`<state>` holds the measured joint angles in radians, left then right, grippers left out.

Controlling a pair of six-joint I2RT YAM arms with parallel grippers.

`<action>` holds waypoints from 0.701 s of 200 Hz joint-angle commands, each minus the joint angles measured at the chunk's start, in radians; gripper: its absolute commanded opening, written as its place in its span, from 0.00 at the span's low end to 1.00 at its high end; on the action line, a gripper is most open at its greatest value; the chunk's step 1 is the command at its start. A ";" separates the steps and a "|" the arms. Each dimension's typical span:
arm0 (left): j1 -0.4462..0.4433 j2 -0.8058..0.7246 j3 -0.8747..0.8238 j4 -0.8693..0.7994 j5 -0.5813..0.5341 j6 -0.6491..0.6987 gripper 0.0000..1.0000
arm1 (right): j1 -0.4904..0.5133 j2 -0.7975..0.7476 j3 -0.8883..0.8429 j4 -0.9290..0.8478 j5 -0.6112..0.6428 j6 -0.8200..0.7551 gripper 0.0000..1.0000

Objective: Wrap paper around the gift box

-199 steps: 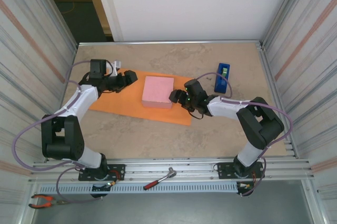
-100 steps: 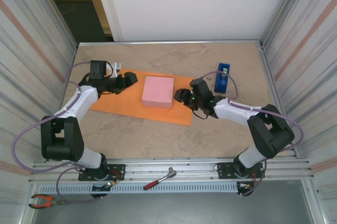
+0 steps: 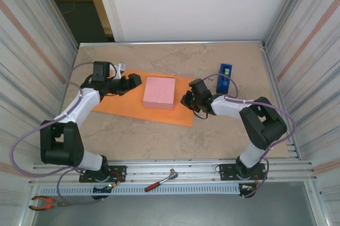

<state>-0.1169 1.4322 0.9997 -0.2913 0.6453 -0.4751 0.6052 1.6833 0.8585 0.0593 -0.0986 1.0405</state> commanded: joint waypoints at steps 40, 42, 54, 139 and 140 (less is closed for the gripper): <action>-0.014 -0.045 -0.009 -0.028 -0.005 -0.005 0.80 | -0.005 0.020 -0.065 -0.015 0.020 0.016 0.10; -0.015 -0.046 -0.009 -0.029 -0.007 -0.005 0.80 | -0.008 0.020 -0.069 -0.015 0.020 0.016 0.10; -0.017 -0.056 -0.013 -0.038 -0.013 -0.007 0.80 | -0.026 0.008 -0.094 -0.015 0.016 0.004 0.10; -0.046 -0.191 -0.098 -0.085 -0.044 -0.031 0.81 | -0.236 -0.074 -0.141 -0.104 -0.078 -0.169 0.09; -0.046 -0.193 -0.099 -0.085 -0.045 -0.031 0.81 | -0.238 -0.074 -0.140 -0.105 -0.082 -0.171 0.09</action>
<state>-0.1509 1.2938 0.9329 -0.3447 0.6155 -0.4908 0.4213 1.6413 0.7227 0.0383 -0.1383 0.9604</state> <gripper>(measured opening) 0.808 0.088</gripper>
